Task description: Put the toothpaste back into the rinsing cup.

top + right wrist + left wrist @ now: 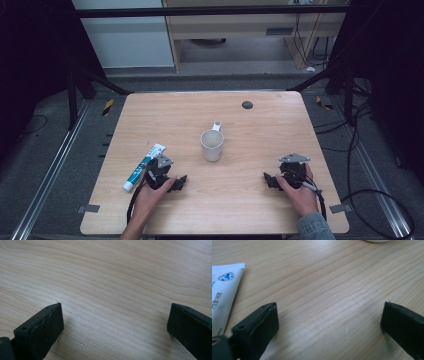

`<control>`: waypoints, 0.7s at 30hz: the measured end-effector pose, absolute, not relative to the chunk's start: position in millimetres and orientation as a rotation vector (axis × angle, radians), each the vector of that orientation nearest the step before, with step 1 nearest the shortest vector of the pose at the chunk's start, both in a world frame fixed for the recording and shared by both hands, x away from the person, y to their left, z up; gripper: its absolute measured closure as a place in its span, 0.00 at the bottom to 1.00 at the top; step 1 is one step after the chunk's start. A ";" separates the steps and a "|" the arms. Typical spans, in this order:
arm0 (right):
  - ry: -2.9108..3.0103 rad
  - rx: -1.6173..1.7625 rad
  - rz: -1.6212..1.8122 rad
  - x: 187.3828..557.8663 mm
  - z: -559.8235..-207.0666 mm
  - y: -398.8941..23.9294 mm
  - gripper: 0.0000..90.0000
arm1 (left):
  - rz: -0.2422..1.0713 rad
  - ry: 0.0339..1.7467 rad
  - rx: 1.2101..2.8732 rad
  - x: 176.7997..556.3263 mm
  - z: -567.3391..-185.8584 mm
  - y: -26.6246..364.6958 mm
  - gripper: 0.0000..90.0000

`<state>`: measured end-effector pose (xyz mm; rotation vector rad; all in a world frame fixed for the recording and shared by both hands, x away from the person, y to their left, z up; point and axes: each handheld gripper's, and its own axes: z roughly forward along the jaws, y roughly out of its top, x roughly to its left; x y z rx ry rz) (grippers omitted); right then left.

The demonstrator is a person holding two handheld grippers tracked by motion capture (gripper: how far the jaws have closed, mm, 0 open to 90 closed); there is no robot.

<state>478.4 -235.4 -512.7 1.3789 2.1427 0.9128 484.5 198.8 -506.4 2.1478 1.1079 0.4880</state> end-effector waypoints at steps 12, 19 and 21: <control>2.145 1.376 0.915 480.6 -512.7 -235.2 0.01 | 0.542 1.083 2.238 497.6 -453.9 200.2 0.06; 2.140 1.379 0.913 480.0 -512.7 -235.3 0.01 | 0.506 1.182 2.346 511.4 -432.5 215.4 0.13; 2.142 1.379 0.913 478.2 -512.7 -235.8 0.01 | 0.471 1.228 2.362 517.4 -430.3 225.8 0.14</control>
